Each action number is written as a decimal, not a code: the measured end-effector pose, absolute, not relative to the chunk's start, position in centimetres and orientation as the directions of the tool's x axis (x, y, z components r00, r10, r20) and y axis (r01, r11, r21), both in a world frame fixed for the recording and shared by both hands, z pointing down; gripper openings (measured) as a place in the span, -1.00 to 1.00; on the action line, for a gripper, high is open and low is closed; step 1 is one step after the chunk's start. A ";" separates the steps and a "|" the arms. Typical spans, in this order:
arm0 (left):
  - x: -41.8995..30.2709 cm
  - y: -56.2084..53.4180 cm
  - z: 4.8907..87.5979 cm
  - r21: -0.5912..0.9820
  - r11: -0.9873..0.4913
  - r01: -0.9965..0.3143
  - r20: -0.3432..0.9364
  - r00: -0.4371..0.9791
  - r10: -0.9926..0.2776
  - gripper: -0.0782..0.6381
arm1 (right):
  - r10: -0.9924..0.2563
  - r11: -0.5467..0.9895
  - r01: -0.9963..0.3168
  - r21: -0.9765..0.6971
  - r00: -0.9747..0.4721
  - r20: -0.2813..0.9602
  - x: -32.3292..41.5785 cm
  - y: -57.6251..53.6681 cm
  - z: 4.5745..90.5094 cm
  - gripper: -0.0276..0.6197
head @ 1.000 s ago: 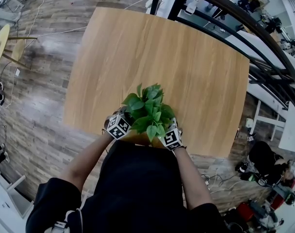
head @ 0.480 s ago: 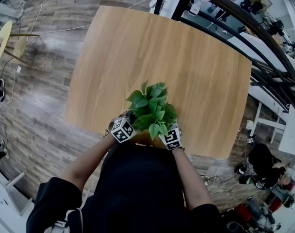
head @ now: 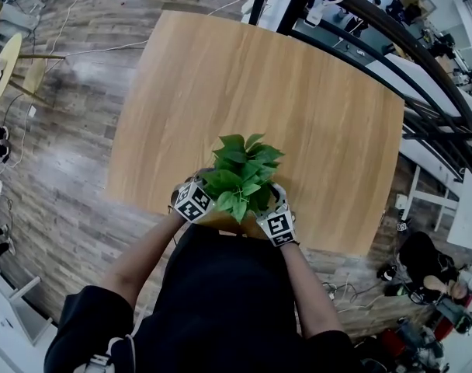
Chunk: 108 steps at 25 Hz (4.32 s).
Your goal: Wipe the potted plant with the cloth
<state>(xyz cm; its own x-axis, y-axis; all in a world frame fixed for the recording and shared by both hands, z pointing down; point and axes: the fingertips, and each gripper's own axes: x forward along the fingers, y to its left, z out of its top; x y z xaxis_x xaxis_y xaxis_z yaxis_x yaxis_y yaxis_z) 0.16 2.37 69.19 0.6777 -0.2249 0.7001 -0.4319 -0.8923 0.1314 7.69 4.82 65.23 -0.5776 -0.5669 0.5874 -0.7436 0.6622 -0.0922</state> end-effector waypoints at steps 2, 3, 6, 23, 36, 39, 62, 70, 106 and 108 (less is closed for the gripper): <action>0.1 1.8 69.3 0.129 -0.887 -0.444 0.706 0.669 -0.232 -0.40 | -0.567 0.668 -0.740 -0.076 -0.573 0.592 7.9 3.8 65.4 -0.02; 0.2 1.6 69.3 0.127 -0.887 -0.444 0.706 0.669 -0.234 -0.40 | -0.558 0.687 -0.724 -0.061 -0.579 0.595 7.6 3.5 65.5 -0.02; 0.3 1.5 69.5 0.124 -0.892 -0.435 0.704 0.672 -0.230 -0.40 | -0.554 0.716 -0.698 -0.022 -0.586 0.592 7.0 2.8 65.7 -0.01; 0.7 3.5 69.5 0.156 -0.907 -0.390 0.704 0.688 -0.174 -0.40 | -0.544 0.703 -0.710 -0.045 -0.578 0.608 5.9 3.6 65.7 -0.02; -0.9 2.1 69.3 0.199 -0.874 -0.443 0.667 0.715 -0.210 -0.40 | -0.540 0.725 -0.689 -0.004 -0.572 0.617 5.9 2.8 65.6 -0.01; -0.9 2.2 69.4 0.195 -0.877 -0.440 0.675 0.709 -0.206 -0.40 | -0.545 0.712 -0.701 -0.034 -0.583 0.603 5.7 2.0 65.5 -0.01; -2.1 2.0 69.6 0.228 -0.830 -0.510 0.698 0.679 -0.226 -0.40 | -0.556 0.659 -0.748 -0.078 -0.554 0.619 5.5 4.0 66.1 -0.02; -1.4 1.5 69.7 0.186 -0.854 -0.486 0.715 0.663 -0.222 -0.40 | -0.561 0.733 -0.677 0.060 -0.554 0.615 5.4 1.3 65.3 -0.01; -1.3 3.6 69.9 0.221 -0.862 -0.457 0.719 0.673 -0.173 -0.40 | -0.591 0.697 -0.715 0.050 -0.534 0.605 4.5 1.8 65.2 -0.02; -0.7 4.7 69.8 0.232 -0.874 -0.427 0.708 0.691 -0.149 -0.40 | -0.598 0.686 -0.726 0.045 -0.528 0.603 4.4 1.7 65.2 -0.01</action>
<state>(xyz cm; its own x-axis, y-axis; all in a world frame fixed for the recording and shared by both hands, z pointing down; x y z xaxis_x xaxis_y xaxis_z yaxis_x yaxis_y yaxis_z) -0.71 4.67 69.80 0.6907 -0.1491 0.7076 -0.4266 -0.8741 0.2323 4.40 1.72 65.24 -0.5276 -0.5980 0.6034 -0.7262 0.6860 0.0449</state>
